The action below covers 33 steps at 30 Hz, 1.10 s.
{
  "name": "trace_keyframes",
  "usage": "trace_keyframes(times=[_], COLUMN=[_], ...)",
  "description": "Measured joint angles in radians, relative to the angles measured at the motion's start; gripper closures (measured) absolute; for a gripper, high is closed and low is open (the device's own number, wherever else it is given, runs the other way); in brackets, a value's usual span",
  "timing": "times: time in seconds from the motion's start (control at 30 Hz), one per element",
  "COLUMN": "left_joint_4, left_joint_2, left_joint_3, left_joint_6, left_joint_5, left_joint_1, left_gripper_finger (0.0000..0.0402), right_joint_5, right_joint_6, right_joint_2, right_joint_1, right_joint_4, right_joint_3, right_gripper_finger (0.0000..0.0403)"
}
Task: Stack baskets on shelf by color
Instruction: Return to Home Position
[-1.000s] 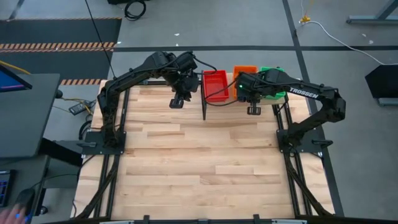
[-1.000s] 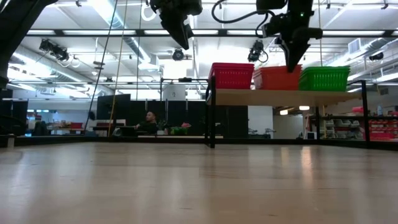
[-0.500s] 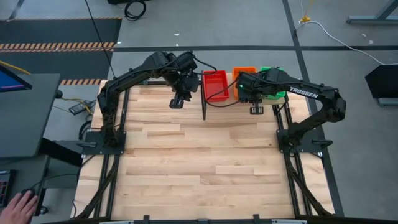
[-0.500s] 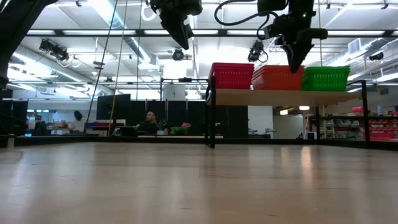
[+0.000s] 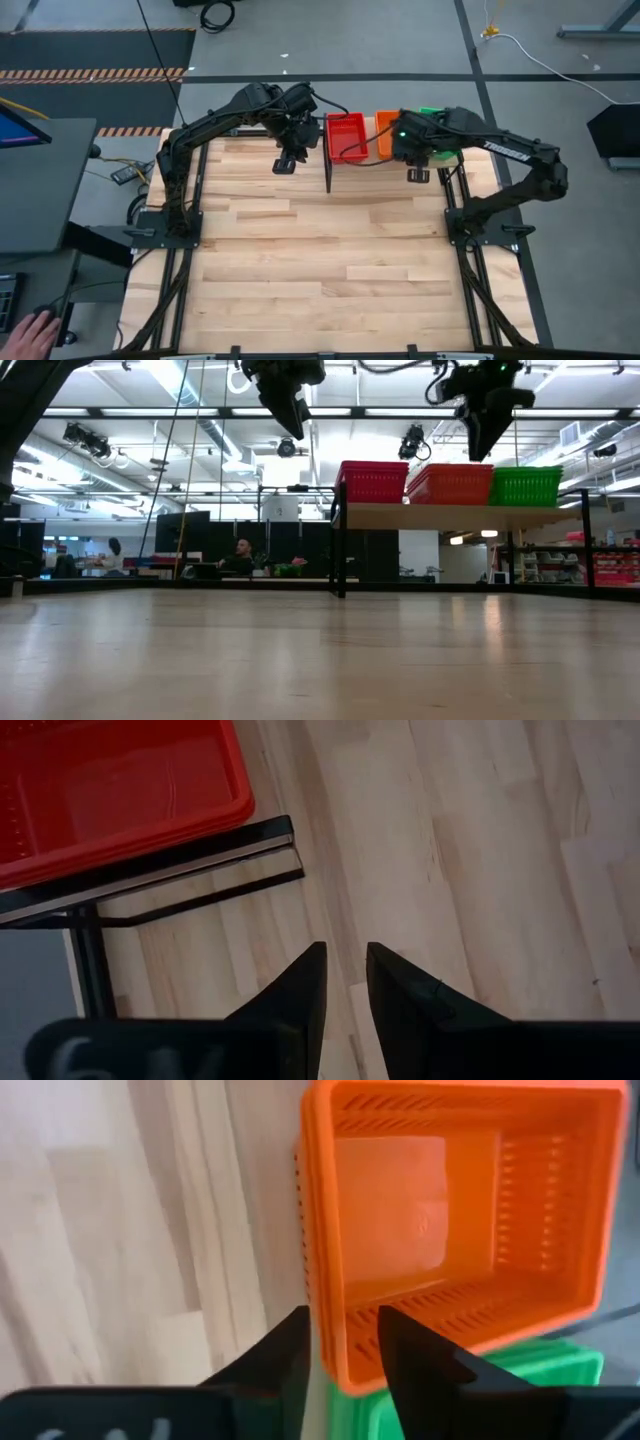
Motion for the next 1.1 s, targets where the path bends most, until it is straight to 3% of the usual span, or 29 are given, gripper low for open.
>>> trace_keyframes(times=[0.17, 0.3, 0.4, 0.63, 0.83, 1.1], left_joint_4=[0.036, 0.088, 0.130, 0.201, 0.223, 0.071], left_joint_2=[-0.003, -0.036, -0.086, -0.209, -0.242, -0.242], left_joint_3=[0.000, 0.000, 0.000, 0.000, 0.002, 0.001], left_joint_6=[-0.072, -0.162, -0.211, -0.302, -0.382, -0.488], left_joint_5=[0.000, 0.001, 0.000, 0.083, 0.091, -0.153], left_joint_1=[0.001, 0.021, 0.026, 0.010, -0.014, -0.093], left_gripper_finger=[0.0324, 0.0340, 0.0358, 0.0386, 0.0387, 0.0387], right_joint_5=[-0.116, -0.275, -0.330, -0.331, -0.330, -0.296], right_joint_6=[0.124, 0.217, 0.268, 0.460, 0.661, 0.819], right_joint_2=[-0.088, -0.163, -0.235, -0.459, -0.647, -0.865], right_joint_1=[0.000, 0.002, 0.020, 0.078, 0.155, 0.242], right_joint_4=[0.029, 0.052, 0.075, 0.209, 0.367, 0.387], right_joint_3=[0.000, 0.000, -0.020, -0.201, -0.427, -0.656], right_gripper_finger=[0.0254, 0.0254, 0.0256, 0.0257, 0.0257, 0.0257])
